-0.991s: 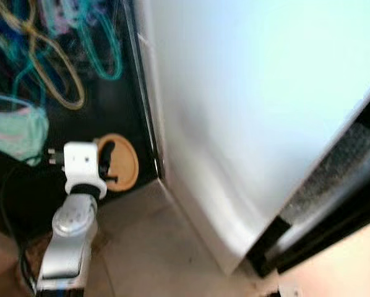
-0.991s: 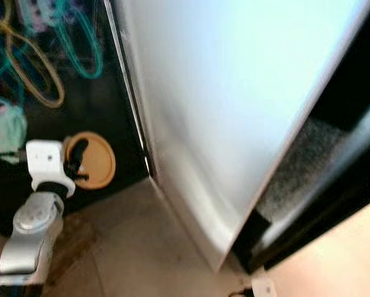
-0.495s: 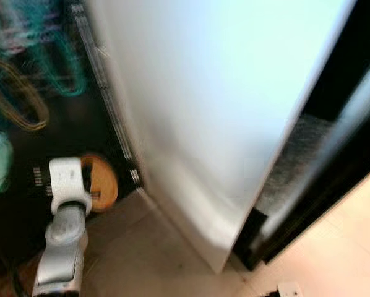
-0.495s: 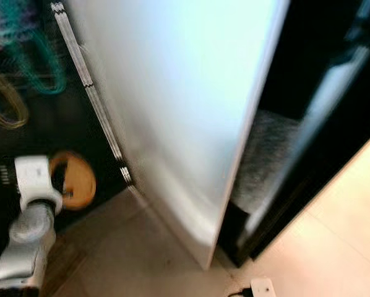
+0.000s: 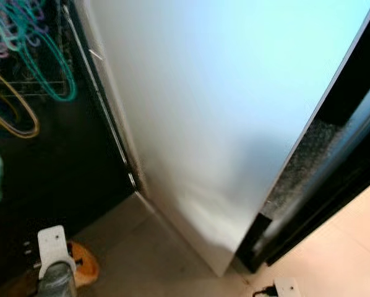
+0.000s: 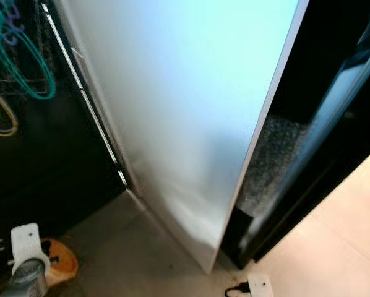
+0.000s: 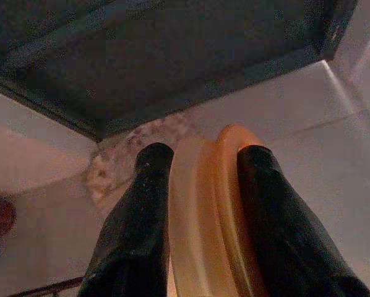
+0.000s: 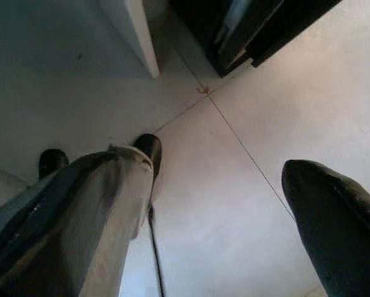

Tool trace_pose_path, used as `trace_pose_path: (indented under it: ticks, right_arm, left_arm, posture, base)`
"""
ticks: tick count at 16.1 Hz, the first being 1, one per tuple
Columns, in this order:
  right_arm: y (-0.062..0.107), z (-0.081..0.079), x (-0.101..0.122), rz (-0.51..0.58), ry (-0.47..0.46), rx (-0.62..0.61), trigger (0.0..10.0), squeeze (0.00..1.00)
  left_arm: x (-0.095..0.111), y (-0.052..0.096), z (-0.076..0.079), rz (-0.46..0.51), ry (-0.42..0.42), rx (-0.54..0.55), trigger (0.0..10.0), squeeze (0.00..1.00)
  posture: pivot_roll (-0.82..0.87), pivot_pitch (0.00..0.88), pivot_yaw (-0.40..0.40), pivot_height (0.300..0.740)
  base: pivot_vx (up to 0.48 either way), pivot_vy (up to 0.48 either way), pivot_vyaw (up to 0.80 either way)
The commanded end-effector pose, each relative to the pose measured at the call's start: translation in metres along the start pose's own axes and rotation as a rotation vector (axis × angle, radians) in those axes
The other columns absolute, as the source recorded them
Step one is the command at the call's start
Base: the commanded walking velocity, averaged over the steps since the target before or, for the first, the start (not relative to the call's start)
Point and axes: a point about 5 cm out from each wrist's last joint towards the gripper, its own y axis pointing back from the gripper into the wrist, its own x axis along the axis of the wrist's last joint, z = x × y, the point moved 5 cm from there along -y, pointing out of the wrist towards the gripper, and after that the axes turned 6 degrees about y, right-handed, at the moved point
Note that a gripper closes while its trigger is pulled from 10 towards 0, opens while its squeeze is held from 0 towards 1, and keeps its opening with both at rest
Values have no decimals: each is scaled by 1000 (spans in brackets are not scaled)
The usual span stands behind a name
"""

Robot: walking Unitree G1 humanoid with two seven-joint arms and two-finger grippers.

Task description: Restocking fridge

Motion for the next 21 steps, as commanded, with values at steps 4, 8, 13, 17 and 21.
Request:
trace_pose_path:
  ticks: [4,8,13,17,21]
  right_arm:
    - [-1,-2,5,18,-59,-30,10000,0]
    - [-3,9,15,35,-167,-95,10000,0]
    - [-2,15,16,32,-175,-109,10000,0]
    - [-1,9,8,37,-202,-100,10000,0]
    - [0,6,1,27,-215,-102,10000,0]
  left_arm:
    - [-25,-3,30,-93,33,-175,10000,0]
    - [-51,2,54,-181,-21,-241,10000,0]
    - [-68,6,54,-245,-38,-233,10000,0]
    - [-87,12,40,-289,25,-185,10000,0]
    - [-96,16,34,-310,46,-177,10000,0]
  posture:
    - [-165,21,85,740]
    - [-201,0,105,740]
    - [-167,0,76,740]
    - [-145,0,70,740]
    - [-159,0,91,740]
  base:
    - [0,0,0]
    - [0,0,0]
    - [0,0,0]
    - [0,0,0]
    - [0,0,0]
